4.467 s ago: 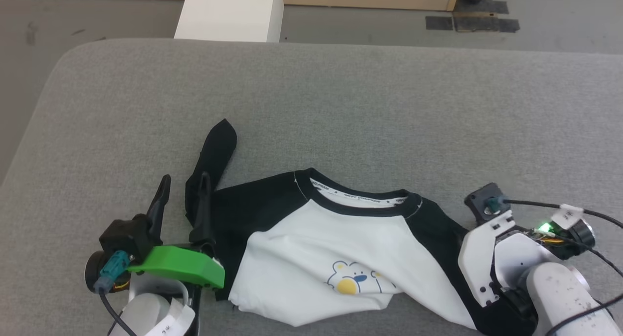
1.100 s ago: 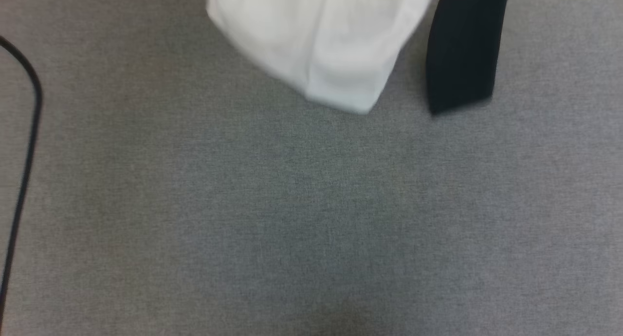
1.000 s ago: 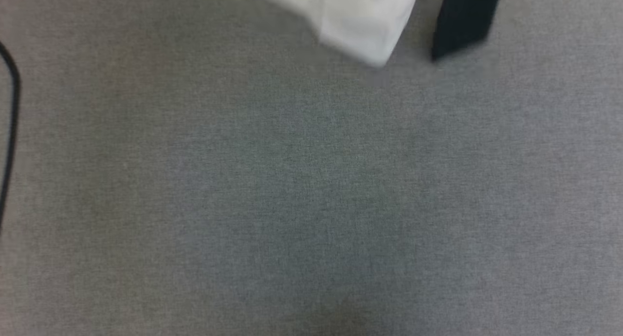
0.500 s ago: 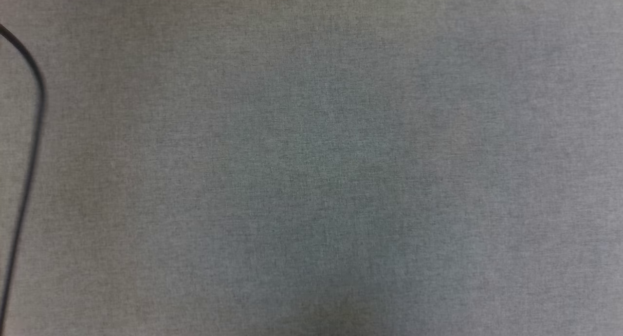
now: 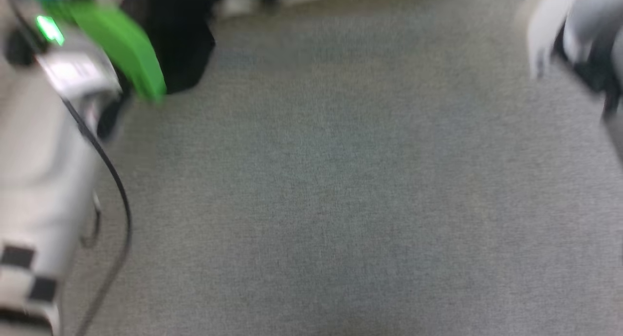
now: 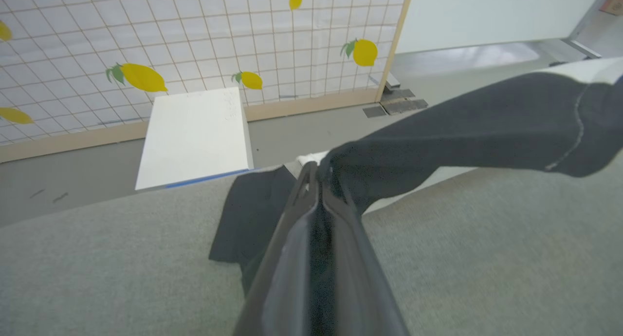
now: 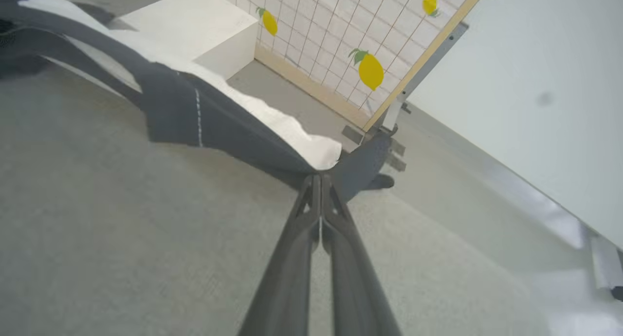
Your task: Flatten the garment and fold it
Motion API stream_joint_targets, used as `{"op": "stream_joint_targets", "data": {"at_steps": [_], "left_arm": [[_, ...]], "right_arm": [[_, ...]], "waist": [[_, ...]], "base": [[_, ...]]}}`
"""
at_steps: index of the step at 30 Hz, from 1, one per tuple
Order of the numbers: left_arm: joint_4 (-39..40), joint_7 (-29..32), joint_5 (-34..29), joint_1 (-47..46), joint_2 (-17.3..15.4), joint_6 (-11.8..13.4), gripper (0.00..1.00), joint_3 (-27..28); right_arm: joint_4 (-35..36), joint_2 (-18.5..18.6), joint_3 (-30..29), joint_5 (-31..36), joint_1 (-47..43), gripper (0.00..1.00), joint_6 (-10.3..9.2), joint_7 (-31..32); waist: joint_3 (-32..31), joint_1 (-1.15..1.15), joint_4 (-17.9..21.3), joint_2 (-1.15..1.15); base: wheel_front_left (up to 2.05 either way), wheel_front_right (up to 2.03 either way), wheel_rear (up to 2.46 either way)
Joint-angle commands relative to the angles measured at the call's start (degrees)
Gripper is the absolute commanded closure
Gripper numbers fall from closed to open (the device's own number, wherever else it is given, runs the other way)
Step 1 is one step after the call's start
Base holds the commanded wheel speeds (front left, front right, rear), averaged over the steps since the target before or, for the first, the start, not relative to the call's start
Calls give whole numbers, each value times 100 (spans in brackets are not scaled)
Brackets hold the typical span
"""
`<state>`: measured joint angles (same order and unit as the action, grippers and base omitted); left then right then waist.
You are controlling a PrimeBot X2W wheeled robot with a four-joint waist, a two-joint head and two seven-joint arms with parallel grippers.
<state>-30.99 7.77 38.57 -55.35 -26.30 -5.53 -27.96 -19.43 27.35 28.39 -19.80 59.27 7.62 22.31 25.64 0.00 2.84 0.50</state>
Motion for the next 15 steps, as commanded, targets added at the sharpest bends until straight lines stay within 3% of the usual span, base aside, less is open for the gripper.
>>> {"op": "stream_joint_targets", "data": {"at_steps": [1,7,15], "left_arm": [[113,154,148,408,-88,-50,100,-83],[920,810,624,1933,-325,-52,100,-368],[2142,1141,1070,3774,-643,521,100,-458]], "right_arm": [[244,146,-13,-157,-458,100,-13,169],[1491,549,-340,-546,-2394,100,-13,1076],[2828,343,-1140,-448,-4776,100,-13,2130]], "waist": [[-480,0,-31,-48],[-908,0,-63,-48],[-1298,0,-98,-48]], "base": [[0,0,0],[0,0,0],[0,0,0]]}}
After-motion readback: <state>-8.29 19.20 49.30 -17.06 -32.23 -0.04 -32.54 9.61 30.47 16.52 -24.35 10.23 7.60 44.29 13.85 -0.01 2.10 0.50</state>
